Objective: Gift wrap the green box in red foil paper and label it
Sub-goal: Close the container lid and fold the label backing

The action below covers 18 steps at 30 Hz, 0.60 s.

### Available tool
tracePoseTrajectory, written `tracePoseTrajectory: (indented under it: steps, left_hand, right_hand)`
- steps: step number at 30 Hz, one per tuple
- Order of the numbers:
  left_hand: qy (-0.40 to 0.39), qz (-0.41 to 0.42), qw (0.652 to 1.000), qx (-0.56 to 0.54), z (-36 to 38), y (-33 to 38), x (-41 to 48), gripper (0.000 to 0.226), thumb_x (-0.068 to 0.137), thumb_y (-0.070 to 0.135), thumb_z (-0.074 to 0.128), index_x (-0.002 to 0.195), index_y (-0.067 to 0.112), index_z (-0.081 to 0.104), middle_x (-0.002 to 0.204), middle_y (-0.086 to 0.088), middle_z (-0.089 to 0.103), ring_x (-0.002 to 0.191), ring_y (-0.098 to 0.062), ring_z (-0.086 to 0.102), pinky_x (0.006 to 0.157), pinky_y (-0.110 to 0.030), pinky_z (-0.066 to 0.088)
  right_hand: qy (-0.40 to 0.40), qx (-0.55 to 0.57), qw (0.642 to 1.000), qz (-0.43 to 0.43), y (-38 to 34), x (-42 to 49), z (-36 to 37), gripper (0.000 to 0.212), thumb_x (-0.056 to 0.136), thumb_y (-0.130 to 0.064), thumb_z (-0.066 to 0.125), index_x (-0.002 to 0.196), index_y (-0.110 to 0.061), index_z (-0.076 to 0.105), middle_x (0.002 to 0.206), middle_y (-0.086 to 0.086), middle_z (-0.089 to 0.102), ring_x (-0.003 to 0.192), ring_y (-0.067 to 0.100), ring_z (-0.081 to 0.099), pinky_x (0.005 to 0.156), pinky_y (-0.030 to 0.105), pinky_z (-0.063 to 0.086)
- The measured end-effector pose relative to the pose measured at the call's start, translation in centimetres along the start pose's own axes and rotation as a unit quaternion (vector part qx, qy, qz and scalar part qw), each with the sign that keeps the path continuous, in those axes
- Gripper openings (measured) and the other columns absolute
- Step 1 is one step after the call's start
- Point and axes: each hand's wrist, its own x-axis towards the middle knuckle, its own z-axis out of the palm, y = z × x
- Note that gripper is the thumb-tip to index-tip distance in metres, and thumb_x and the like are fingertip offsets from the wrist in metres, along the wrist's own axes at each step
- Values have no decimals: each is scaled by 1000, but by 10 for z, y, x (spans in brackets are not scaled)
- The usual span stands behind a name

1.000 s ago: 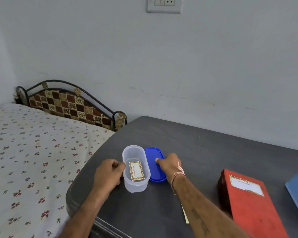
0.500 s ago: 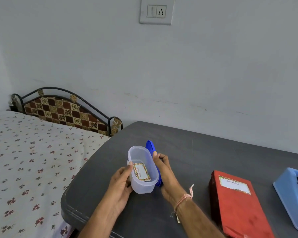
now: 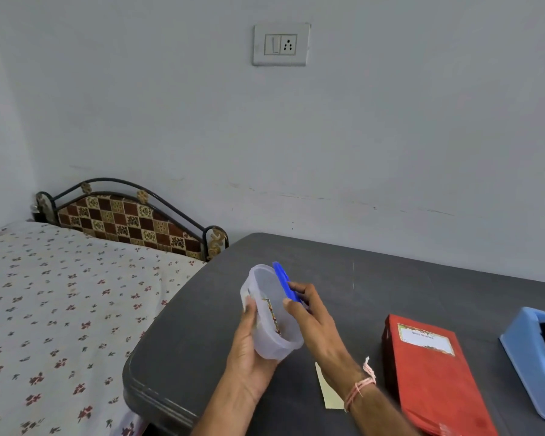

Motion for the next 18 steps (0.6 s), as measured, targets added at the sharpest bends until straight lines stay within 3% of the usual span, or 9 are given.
tracePoseTrajectory:
  steps: [2,4,6,11,16,18]
  left_hand:
    - [-13,48,997,59,7,-7,-1,50,101,46,52,143,20,56,136,-23,63,122,-42,63,90,-55,56]
    - [-17,70,993,90,8,-11,0,45,102,44,52,142,24,56,135,-21,63,122,-44,63,91,-58,55]
    - [-19,87,989,117,12,-11,-3,46,100,46,58,142,25,56,134,-20,65,119,-44,64,91,-61,54]
    - [-8,109,983,149,13,-10,-6,62,85,48,69,142,28,55,131,-18,67,116,-44,66,93,-76,46]
    - [-18,65,990,127,10,-10,-10,64,86,47,67,142,20,56,132,-22,65,119,-44,65,92,-67,52]
    - [-35,27,990,134,9,-7,-14,57,94,49,65,142,18,57,133,-21,65,121,-41,65,88,-57,57]
  right_hand:
    - [1,-50,999,-8,-3,-2,2,31,85,-40,63,115,-48,63,123,-12,62,104,8,63,83,23,53]
    - [0,-78,997,-17,-3,-4,3,42,79,-44,63,119,-52,63,129,-18,58,113,6,61,93,32,56]
    - [-4,-71,997,-18,-2,-5,0,41,84,-43,69,123,-54,63,133,-21,57,120,6,59,101,37,55]
    - [-17,-69,997,-4,-1,-7,-5,47,87,-44,75,131,-50,62,134,-16,59,117,7,62,99,35,57]
    - [-10,-95,995,8,-6,-11,-5,50,86,-48,76,133,-51,57,136,-20,51,119,7,59,98,35,57]
    - [13,-35,998,42,-16,-12,-5,58,86,-53,75,136,-46,47,130,-19,52,115,10,61,97,37,58]
